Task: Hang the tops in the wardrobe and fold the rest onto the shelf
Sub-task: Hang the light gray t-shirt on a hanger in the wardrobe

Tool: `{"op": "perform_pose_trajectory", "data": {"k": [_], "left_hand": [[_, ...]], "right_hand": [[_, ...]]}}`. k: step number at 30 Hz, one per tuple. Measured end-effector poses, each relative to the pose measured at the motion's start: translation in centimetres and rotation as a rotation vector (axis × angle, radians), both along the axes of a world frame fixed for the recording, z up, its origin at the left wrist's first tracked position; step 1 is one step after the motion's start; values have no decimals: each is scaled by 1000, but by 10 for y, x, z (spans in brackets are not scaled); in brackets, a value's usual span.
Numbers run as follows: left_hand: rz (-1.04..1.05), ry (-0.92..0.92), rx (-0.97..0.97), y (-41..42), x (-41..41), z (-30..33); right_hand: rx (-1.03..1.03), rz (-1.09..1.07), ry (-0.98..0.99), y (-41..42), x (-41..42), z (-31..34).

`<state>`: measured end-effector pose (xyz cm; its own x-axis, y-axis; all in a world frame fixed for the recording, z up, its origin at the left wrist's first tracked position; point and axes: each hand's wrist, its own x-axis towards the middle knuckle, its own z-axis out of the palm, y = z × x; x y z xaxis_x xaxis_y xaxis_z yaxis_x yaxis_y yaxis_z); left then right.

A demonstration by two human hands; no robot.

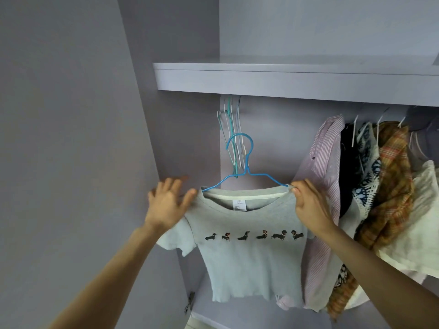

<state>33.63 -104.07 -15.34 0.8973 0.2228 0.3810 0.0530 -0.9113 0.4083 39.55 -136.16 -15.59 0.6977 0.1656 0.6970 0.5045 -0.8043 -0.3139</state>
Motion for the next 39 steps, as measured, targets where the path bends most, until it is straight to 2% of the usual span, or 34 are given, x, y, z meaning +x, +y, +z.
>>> {"op": "perform_pose_trajectory", "data": {"k": [3, 6, 9, 12, 16, 18, 21, 23, 26, 29, 31, 36, 39], "left_hand": [[-170, -19, 74, -28, 3, -6], [-234, -140, -41, -43, 9, 1], [-248, -174, -155, -43, 14, -1], [-165, -214, -168, -35, 19, -5], [-103, -243, -145, -15, 26, -9], [-108, -241, -144, -7, 28, -10], [-212, -203, -156, -3, 29, -14], [-303, -183, -156, -9, 28, -13], [-386, -188, -173, -21, 32, -10], [-380, -156, -242, -30, 45, -10], [-355, -87, -295, -38, 52, -14], [-321, 183, -311, -65, 58, -30], [-282, 146, -258, -71, 63, -23]], "right_hand": [[-4, 1, -42, 7, -3, 3], [-44, 24, -41, 14, -8, 1], [-68, 92, 15, 11, -9, -1], [-90, 126, 176, -3, -7, -5], [-162, -74, 505, -41, -4, -27], [-157, -137, 505, -55, -7, -34], [-14, -118, 395, -56, -11, -30], [-89, -25, 339, -46, -8, -22], [-248, 71, 385, -25, -6, -13], [-249, 66, 369, -19, -14, -10], [-220, 73, 438, -27, -18, -8], [-178, 12, 805, -57, -30, 3], [-149, -117, 897, -68, -33, 3]]}}
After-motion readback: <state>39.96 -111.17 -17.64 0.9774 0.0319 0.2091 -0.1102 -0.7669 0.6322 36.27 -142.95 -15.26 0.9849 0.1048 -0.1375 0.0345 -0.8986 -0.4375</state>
